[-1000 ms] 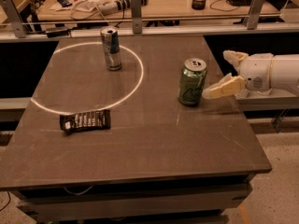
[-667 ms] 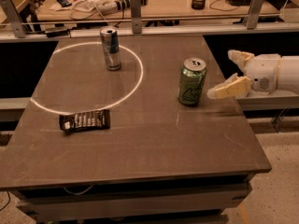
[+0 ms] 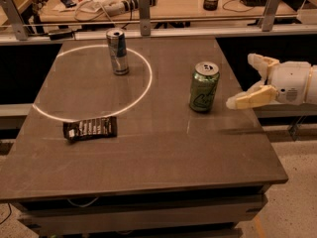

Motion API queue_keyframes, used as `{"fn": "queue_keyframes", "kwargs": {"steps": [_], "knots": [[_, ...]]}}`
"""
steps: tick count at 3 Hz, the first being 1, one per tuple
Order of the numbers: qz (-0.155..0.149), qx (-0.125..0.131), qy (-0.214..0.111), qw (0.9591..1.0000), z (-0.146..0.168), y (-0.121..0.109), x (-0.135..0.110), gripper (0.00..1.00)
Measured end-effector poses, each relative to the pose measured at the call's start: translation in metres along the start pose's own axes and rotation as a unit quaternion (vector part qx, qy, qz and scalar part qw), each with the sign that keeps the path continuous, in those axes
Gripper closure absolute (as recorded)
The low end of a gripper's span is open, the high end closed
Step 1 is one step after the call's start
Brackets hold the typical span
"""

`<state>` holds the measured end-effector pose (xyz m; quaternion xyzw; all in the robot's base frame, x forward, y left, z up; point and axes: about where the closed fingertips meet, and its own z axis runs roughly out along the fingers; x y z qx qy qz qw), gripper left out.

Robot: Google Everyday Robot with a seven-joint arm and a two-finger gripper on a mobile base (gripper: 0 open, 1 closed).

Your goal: Move green can near redbull can

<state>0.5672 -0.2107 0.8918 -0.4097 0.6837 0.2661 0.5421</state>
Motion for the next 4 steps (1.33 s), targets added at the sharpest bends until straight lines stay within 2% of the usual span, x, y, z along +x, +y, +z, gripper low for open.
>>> {"fn": "queue_keyframes", "kwargs": {"steps": [1,2,3,4], "knots": [[-0.008,-0.024,-0.039,0.9989,-0.001,0.021,-0.009,0.00],[-0.025,-0.049,-0.050,0.9972,0.003,0.044,-0.020,0.00],[-0.027,-0.051,-0.051,0.9970,0.004,0.046,-0.020,0.00],[-0.018,-0.041,-0.052,0.9977,0.009,0.046,-0.020,0.00]]}}
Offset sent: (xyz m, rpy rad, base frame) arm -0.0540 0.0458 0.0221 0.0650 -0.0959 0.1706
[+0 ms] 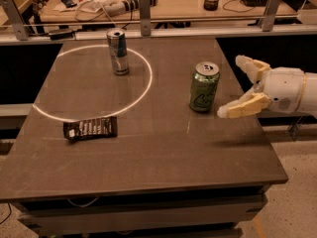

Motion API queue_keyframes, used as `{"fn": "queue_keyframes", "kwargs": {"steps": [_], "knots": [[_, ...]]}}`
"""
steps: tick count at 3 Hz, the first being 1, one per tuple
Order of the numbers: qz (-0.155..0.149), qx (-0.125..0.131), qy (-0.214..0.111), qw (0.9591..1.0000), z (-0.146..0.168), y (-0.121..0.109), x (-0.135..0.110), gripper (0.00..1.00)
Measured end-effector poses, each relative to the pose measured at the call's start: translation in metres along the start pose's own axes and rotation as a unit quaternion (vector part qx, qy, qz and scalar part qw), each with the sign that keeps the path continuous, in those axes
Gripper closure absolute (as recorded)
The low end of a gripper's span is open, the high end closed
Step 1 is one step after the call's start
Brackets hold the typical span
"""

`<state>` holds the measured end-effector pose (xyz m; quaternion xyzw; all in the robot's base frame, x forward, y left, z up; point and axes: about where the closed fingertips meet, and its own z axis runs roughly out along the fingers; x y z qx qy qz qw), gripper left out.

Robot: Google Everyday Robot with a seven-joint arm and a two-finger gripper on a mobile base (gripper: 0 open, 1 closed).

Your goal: Move green can near redbull can

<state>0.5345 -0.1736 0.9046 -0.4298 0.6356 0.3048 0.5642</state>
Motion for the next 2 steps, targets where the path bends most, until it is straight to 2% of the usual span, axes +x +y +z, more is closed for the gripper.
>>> {"fn": "queue_keyframes", "kwargs": {"steps": [2], "knots": [[0.011,0.027,-0.004,0.9996,0.024,-0.012,0.023,0.00]]}}
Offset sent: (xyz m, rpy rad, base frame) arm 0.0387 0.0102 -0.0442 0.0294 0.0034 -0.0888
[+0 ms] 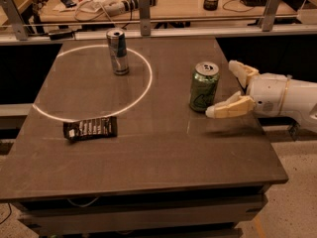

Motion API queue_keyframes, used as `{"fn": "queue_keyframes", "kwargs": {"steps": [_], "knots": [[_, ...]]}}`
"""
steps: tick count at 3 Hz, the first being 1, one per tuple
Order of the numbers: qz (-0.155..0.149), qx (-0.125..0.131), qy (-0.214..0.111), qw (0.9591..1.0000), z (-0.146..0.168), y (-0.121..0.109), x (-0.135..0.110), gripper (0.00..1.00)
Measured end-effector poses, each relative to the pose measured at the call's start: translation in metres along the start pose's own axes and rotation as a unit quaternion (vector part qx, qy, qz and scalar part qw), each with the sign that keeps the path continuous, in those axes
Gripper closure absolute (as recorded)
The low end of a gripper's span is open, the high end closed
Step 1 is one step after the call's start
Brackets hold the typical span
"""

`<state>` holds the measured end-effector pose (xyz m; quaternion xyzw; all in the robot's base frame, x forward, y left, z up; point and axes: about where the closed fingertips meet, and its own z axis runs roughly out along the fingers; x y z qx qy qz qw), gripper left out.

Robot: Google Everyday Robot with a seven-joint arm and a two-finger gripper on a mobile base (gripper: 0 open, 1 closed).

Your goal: Move green can near redbull can

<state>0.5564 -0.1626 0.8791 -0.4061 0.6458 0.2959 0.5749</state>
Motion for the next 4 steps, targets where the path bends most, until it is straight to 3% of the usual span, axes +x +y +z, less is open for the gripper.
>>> {"fn": "queue_keyframes", "kwargs": {"steps": [1,2,4], "knots": [[0.003,-0.002,-0.004,1.0000,0.016,-0.004,0.007,0.00],[0.006,-0.013,-0.010,0.9998,0.032,-0.006,0.009,0.11],[-0.007,-0.032,-0.022,0.9992,0.048,-0.008,-0.002,0.52]]}}
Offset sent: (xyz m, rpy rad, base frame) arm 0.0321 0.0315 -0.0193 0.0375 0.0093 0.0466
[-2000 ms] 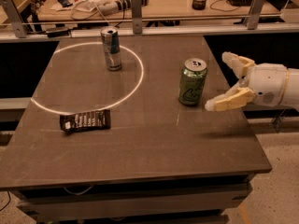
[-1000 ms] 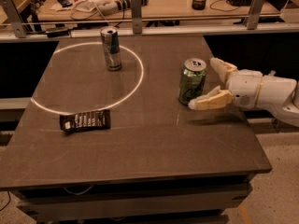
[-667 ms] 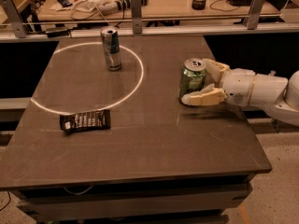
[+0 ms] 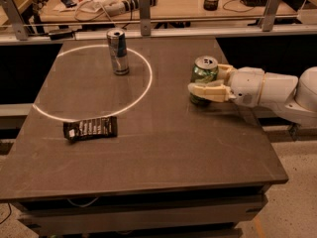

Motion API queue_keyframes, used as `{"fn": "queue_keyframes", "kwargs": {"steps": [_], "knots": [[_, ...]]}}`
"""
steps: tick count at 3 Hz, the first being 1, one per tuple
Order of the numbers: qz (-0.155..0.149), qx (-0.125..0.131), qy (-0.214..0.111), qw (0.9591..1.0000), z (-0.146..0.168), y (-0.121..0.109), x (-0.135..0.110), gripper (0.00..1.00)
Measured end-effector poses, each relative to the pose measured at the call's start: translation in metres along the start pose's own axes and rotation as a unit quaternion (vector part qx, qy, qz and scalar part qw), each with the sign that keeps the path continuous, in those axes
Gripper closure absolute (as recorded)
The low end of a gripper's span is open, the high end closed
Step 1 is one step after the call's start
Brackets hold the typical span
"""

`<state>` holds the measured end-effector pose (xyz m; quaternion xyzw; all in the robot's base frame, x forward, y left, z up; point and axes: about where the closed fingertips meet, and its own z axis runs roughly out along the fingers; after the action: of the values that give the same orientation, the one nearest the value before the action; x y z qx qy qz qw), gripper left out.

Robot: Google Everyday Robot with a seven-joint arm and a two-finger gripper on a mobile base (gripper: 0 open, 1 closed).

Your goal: Move green can near redbull can

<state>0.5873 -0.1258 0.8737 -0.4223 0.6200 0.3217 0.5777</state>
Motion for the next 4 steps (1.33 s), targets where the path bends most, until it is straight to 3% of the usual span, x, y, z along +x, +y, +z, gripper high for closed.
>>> {"fn": "queue_keyframes", "kwargs": {"steps": [2,4], "knots": [[-0.019,0.004,0.001,0.9998,0.008,-0.011,-0.012,0.97],[-0.016,0.013,0.013,0.9997,0.044,-0.059,-0.018,1.00]]}}
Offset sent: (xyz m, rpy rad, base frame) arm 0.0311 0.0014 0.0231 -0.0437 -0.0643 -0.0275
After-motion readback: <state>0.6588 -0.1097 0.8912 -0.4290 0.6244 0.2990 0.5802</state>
